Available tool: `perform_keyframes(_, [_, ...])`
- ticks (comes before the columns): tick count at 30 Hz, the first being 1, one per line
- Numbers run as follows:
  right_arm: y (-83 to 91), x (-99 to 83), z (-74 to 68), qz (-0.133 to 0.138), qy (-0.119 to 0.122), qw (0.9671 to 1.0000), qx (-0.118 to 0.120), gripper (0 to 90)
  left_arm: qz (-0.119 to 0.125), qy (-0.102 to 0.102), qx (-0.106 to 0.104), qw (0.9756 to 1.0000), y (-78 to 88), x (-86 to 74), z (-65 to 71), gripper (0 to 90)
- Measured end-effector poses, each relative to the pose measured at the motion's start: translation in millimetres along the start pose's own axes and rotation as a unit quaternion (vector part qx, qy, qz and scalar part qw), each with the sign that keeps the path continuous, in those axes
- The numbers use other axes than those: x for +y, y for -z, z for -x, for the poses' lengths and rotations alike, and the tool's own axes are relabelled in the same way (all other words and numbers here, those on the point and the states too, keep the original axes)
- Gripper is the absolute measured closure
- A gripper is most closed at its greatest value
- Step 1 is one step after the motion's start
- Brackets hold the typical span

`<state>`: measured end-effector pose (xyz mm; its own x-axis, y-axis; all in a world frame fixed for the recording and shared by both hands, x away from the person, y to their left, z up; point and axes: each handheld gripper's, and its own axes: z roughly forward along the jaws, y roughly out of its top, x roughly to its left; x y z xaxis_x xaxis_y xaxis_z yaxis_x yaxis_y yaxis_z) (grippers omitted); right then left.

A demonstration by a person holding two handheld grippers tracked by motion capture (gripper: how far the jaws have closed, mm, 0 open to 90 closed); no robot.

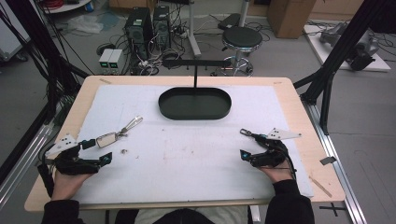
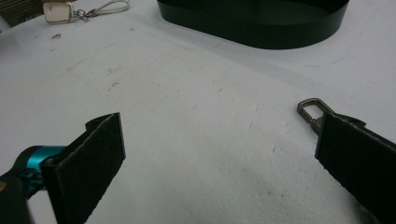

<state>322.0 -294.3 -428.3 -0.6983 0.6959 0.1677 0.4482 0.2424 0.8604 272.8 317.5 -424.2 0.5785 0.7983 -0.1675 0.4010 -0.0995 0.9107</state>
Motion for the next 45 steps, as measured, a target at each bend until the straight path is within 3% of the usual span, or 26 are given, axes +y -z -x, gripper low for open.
perform_keyframes(14, [-2.5,-0.7,0.5,-0.008,0.004,1.0,-0.003,0.8,-0.011,-0.012,0.009,0.9998,-3.3,-0.3,2.2,3.6])
perform_keyframes(24, [-5.1,-1.9,-1.1,-0.02,0.004,0.9998,-0.004,0.8,-0.035,-0.019,-0.005,0.9992,-11.5,3.5,2.3,3.6])
perform_keyframes(26, [-5.0,-2.0,0.2,-0.02,0.002,0.9998,-0.004,0.8,-0.051,-0.035,-0.001,0.9981,-13.4,10.7,3.4,3.6])
perform_keyframes(32, [-6.1,-2.1,-0.3,-0.023,0.004,0.9997,-0.005,0.8,-0.072,-0.041,-0.002,0.9966,-18.3,22.1,1.3,3.6])
perform_keyframes(40, [-6.4,-2.1,-0.2,-0.025,0.004,0.9997,-0.003,0.8,-0.081,-0.053,-0.015,0.9952,-31.6,44.8,1.9,3.6])
perform_keyframes(45, [-8.2,-2.6,-0.9,-0.029,0.007,0.9995,-0.001,0.8,-0.102,-0.069,-0.018,0.9922,-45.0,58.2,1.8,3.6])
